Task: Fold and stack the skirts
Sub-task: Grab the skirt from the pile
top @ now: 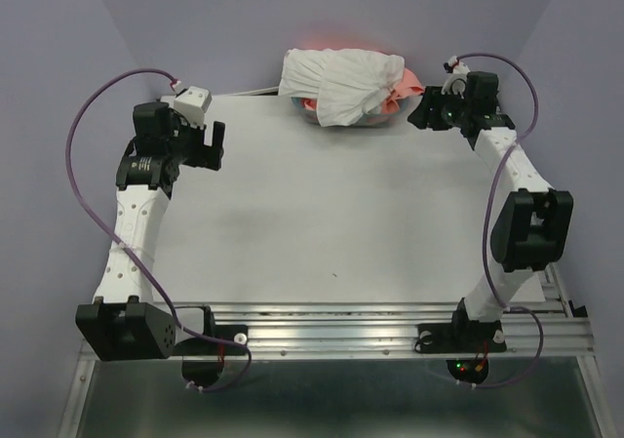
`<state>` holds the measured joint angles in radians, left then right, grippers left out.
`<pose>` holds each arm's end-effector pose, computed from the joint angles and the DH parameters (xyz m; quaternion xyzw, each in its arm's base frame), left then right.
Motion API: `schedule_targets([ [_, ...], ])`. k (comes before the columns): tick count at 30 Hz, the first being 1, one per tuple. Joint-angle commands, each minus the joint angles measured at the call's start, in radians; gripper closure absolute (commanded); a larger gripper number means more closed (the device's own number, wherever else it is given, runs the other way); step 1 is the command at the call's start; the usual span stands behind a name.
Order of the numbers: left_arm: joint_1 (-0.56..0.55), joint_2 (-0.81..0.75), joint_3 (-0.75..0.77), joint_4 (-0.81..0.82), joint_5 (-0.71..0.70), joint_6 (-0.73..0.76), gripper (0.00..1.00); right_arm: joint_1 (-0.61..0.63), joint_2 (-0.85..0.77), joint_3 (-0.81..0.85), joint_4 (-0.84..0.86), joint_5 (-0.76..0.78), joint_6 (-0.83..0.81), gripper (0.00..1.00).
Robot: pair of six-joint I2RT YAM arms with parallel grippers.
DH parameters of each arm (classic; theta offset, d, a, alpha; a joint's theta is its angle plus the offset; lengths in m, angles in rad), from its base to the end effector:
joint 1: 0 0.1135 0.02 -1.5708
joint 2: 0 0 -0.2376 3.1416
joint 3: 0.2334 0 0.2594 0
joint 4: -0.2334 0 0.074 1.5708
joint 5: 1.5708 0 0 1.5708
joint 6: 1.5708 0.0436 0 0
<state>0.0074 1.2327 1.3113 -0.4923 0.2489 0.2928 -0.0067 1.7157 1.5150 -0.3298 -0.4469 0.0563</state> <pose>0.2946 -0.0086 0.3705 0.1853 0.8127 -0.0216 0.5520 0.4114 0.0161 0.2998 -0.0834 0.8492 0.2042 0.4797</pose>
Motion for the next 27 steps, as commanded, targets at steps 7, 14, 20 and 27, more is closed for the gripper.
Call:
schedule_targets([
  [7, -0.003, -0.001, -0.02, 0.015, 0.032, -0.055, 0.01, 0.045, 0.217, 0.194, 0.198, -0.09, 0.187, 0.45],
  [14, -0.003, 0.001, -0.072, 0.031, 0.035, -0.072, 0.01, 0.077, 0.347, 0.267, 0.27, -0.125, 0.302, 0.46],
  [20, -0.003, 0.007, -0.099, 0.041, 0.03, -0.08, 0.01, 0.086, 0.452, 0.336, 0.349, -0.133, 0.404, 0.46],
  [27, -0.003, 0.014, -0.118, 0.054, 0.032, -0.089, 0.01, 0.106, 0.521, 0.366, 0.431, -0.131, 0.487, 0.46],
])
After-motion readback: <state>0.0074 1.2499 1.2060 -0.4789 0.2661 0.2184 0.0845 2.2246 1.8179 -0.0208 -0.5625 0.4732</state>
